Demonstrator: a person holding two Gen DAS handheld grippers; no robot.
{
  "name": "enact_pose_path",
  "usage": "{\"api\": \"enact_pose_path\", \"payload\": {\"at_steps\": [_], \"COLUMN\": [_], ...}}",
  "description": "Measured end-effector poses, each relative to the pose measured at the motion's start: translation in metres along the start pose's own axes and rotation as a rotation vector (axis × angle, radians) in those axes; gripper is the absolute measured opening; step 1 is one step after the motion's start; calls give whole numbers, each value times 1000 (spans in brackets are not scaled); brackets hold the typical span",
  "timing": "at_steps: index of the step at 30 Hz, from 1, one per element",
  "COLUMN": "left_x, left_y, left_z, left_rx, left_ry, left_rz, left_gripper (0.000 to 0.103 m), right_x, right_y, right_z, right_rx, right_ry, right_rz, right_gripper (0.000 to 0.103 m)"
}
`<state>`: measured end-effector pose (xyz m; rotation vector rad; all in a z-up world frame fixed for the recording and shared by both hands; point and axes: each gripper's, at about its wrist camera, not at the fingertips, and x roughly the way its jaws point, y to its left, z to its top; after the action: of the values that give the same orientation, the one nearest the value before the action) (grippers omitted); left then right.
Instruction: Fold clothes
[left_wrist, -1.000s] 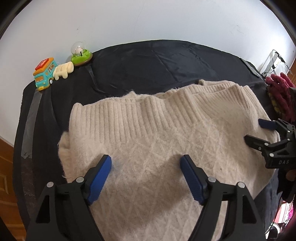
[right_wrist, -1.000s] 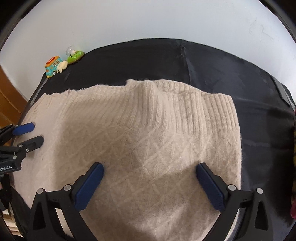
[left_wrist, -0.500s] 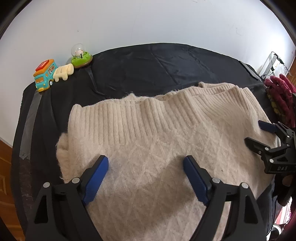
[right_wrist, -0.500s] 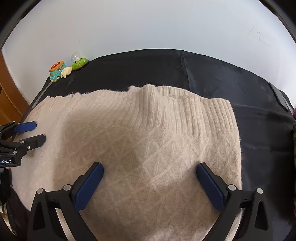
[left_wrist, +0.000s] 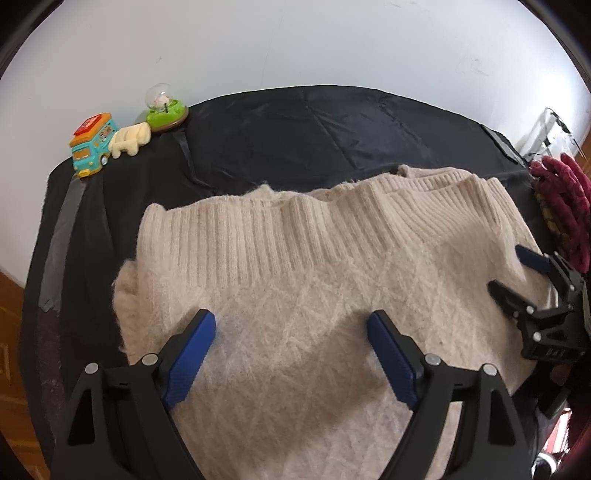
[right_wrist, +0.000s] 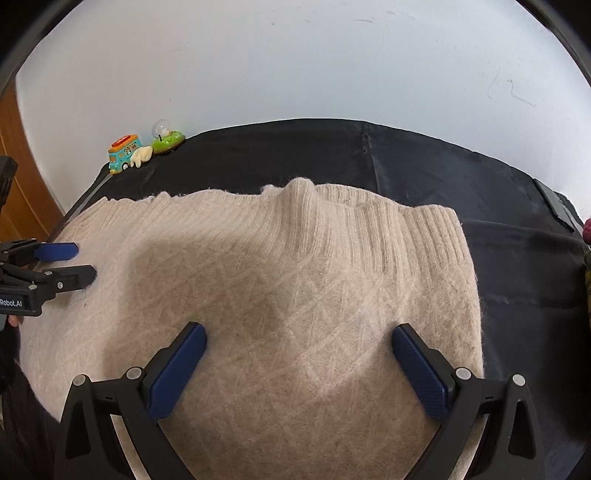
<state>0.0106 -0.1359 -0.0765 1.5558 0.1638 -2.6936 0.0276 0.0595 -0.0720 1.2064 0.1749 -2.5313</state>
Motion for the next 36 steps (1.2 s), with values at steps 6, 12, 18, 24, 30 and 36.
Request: {"api": "enact_pose_path", "payload": {"at_steps": [6, 12, 18, 24, 30, 36], "left_x": [-18, 3, 11, 13, 17, 17], "left_y": [-37, -57, -59, -57, -55, -54], "left_z": [0, -9, -6, -6, -4, -3], "left_rx": [60, 93, 92, 73, 51, 50], "left_ry": [-1, 67, 73, 68, 75, 75], "left_rz": [-33, 13, 41, 62, 70, 73], "left_gripper": [87, 89, 96, 100, 103, 103], "right_x": [-1, -5, -41, -60, -39, -22], "right_y": [0, -4, -33, -108, -143, -134], "right_z": [0, 0, 8, -4, -23, -22], "right_rx": [-7, -18, 21, 257, 387, 378], "right_ry": [-16, -21, -9, 28, 130, 162], "right_rz": [16, 64, 172, 225, 325, 413], "right_gripper": [103, 103, 103, 103, 103, 103]}}
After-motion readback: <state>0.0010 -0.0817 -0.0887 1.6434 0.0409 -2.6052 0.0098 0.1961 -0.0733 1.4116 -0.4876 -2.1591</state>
